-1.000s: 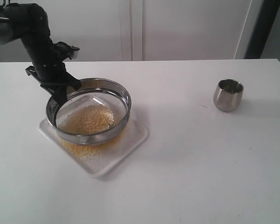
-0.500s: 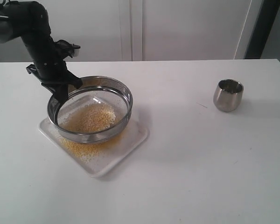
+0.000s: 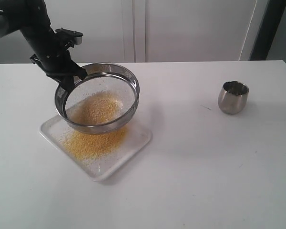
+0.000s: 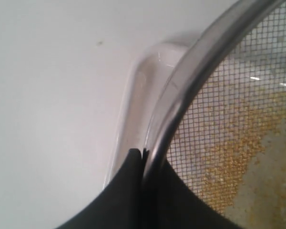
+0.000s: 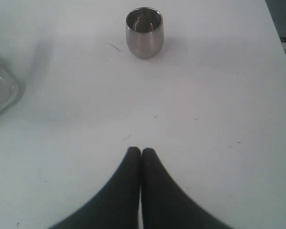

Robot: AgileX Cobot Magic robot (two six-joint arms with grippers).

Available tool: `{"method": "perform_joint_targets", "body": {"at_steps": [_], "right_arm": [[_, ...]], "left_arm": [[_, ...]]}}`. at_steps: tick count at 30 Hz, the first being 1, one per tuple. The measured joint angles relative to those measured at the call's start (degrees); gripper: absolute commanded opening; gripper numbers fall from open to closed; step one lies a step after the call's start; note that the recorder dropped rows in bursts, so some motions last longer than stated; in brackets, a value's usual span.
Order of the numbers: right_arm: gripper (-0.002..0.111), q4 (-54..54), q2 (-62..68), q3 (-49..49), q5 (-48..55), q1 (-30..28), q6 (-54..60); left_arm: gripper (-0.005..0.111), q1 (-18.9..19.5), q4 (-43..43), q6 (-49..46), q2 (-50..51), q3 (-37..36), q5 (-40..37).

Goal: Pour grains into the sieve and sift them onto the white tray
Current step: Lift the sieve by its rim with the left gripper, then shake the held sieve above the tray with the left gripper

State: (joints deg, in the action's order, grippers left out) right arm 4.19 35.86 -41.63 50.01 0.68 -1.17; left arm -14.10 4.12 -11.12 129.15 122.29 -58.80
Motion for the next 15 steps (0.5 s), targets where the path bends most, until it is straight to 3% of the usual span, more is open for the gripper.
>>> {"method": "perform_joint_targets", "body": {"at_steps": [5, 15], "right_arm": [[0.000, 0.00, 0.00, 0.00, 0.00, 0.00, -0.13], [0.000, 0.00, 0.00, 0.00, 0.00, 0.00, -0.13]], "left_arm": [[0.000, 0.00, 0.52, -0.45, -0.27, -0.90, -5.76], [0.000, 0.00, -0.12, 0.27, -0.62, -1.01, -3.35]]}}
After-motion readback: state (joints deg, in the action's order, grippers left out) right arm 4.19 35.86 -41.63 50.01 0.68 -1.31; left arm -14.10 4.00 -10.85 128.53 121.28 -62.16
